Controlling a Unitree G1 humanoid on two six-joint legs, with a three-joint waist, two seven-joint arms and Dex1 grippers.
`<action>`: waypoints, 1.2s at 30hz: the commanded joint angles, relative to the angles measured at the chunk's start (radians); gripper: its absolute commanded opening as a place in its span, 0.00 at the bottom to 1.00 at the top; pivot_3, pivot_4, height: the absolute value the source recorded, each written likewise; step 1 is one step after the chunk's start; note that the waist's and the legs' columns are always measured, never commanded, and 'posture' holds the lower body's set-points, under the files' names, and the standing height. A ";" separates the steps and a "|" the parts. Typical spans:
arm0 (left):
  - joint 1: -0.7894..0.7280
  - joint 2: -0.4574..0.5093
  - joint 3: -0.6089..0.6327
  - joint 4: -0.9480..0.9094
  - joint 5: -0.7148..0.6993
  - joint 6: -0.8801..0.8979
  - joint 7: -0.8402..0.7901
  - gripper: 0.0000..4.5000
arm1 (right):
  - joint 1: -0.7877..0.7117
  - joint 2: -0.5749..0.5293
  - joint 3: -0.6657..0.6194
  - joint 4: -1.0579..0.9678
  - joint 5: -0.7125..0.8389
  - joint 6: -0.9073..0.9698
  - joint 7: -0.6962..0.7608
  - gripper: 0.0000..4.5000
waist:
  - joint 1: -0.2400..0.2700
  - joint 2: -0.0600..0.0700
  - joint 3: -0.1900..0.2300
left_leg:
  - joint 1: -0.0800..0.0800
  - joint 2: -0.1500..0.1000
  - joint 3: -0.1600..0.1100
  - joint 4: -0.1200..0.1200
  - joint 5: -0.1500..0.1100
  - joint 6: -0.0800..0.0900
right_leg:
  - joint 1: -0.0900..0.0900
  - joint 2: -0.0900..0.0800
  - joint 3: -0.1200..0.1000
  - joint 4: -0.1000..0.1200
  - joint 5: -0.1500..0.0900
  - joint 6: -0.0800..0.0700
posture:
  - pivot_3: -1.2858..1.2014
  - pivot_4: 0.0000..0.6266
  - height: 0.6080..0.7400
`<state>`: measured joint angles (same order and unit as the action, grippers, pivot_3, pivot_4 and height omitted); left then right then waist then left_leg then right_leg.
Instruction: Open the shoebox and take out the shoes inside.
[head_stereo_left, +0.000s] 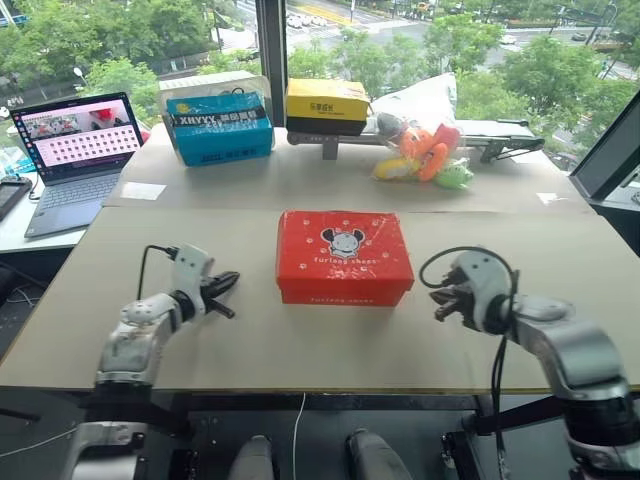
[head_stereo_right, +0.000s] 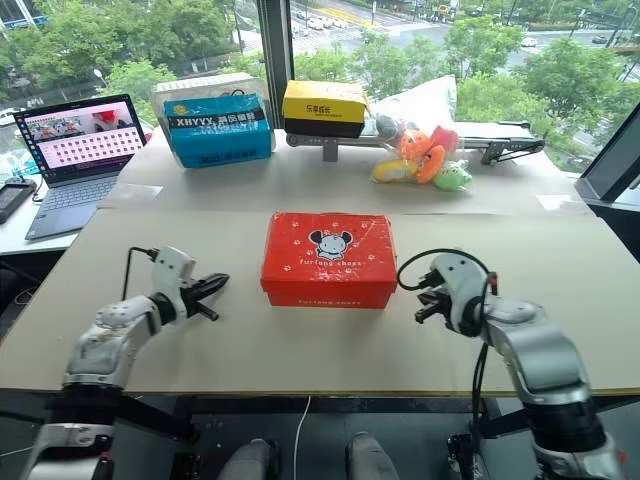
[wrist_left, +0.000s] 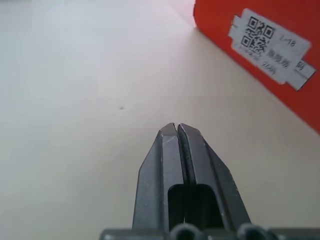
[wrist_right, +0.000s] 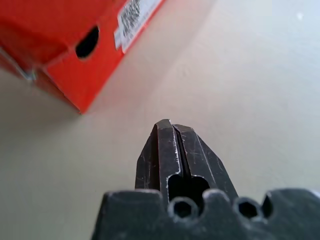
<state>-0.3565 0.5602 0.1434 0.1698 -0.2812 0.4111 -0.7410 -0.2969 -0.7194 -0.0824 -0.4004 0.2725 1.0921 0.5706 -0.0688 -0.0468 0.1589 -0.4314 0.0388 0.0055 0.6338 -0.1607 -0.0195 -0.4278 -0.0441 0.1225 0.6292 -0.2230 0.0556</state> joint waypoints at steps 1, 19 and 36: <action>0.031 0.069 0.019 -0.087 -0.090 -0.016 -0.173 0.01 | 0.036 -0.057 -0.090 -0.122 0.087 0.029 0.076 0.00 | 0.000 0.000 0.000 | 0.000 0.000 0.000 0.000 0.000 0.000 | 0.000 0.000 0.000 0.000 0.000 0.000 | 0.52 0.24 0.82; -0.001 0.375 0.073 -0.119 -0.255 0.089 -0.547 0.01 | -0.070 0.134 0.194 -0.265 0.190 0.081 -0.112 0.00 | 0.004 -0.003 0.004 | -0.004 0.008 0.003 0.000 -0.002 -0.004 | -0.008 -0.001 -0.008 -0.001 -0.001 -0.009 | 0.52 0.24 0.82; -0.005 0.381 0.073 -0.207 -0.291 0.145 -0.538 0.01 | -0.035 0.323 0.278 -0.150 0.088 0.054 -0.280 0.00 | 0.015 -0.003 0.004 | -0.010 0.010 0.000 0.001 0.000 0.000 | -0.012 0.001 -0.016 0.008 -0.001 -0.005 | 0.52 0.24 0.82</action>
<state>-0.3450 0.9228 0.2040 0.0022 -0.5521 0.5488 -1.2778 -0.3098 -0.4072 0.2088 -0.5394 0.3709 1.1663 0.3045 -0.0543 -0.0495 0.1626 -0.4417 0.0492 0.0059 0.6357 -0.1607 -0.0197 -0.4403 -0.0429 0.1067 0.6394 -0.2257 0.0485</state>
